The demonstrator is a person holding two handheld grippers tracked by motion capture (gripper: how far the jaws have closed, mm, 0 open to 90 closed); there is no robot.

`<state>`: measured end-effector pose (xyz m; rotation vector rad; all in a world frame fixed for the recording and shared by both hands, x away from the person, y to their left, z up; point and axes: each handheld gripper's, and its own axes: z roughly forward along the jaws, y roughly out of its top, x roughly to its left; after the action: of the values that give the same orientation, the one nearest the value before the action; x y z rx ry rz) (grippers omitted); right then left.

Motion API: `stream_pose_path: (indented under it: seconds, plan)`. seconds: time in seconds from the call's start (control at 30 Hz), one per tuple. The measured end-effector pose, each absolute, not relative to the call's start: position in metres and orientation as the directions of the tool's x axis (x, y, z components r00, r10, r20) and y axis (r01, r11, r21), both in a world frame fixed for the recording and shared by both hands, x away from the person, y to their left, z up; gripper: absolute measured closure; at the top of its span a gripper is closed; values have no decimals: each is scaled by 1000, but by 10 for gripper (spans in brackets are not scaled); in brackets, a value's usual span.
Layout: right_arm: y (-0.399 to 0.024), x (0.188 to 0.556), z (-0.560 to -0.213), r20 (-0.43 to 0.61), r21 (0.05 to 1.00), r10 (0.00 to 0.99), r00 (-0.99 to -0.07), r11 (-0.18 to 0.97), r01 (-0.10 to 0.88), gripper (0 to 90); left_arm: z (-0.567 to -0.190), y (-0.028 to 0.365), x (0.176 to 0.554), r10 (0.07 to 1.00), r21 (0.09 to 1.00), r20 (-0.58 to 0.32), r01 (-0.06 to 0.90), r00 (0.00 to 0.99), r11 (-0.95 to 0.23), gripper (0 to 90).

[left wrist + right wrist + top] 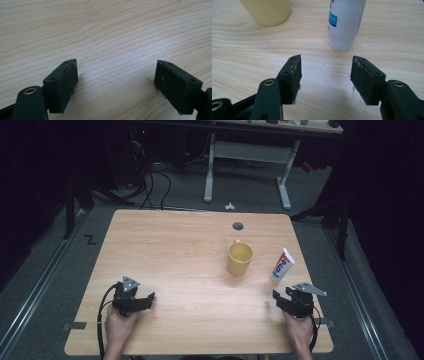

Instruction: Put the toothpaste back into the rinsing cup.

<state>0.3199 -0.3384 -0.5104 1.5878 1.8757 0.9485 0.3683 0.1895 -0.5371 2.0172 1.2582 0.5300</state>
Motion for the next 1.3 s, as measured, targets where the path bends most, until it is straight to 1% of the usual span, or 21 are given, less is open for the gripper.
stream_pose_path:
  seconds: [0.17, 0.23, 0.5, 1.1, 1.17, 1.2, 1.3]
  plan:
    - [-337, 321, -505, 65, 779, 978, -197, 73, 623, 407, -537, 190, 368, 895, 735, -18, 612, 447, -291, 197]
    - [-336, 322, -502, 49, 781, 980, -194, 84, 619, 383, -537, 190, 368, 895, 735, -18, 612, 447, -291, 196]
    - [-334, 329, -488, 22, 797, 980, -196, 101, 595, 362, -537, 190, 368, 894, 735, -17, 612, 447, -292, 197]
    - [-333, 346, -468, 8, 813, 981, -196, 108, 572, 359, -537, 190, 368, 894, 735, -17, 612, 447, -292, 196]
    - [-333, 349, -467, 6, 815, 981, -196, 108, 570, 374, -537, 190, 368, 894, 735, -18, 612, 447, -292, 196]
    - [-333, 350, -466, 2, 812, 984, -176, 101, 575, 386, -537, 190, 368, 894, 735, -18, 612, 447, -292, 196]
    - [-333, 354, -465, -4, 809, 987, -161, 98, 580, 390, -537, 189, 368, 894, 735, -18, 612, 447, -291, 196]
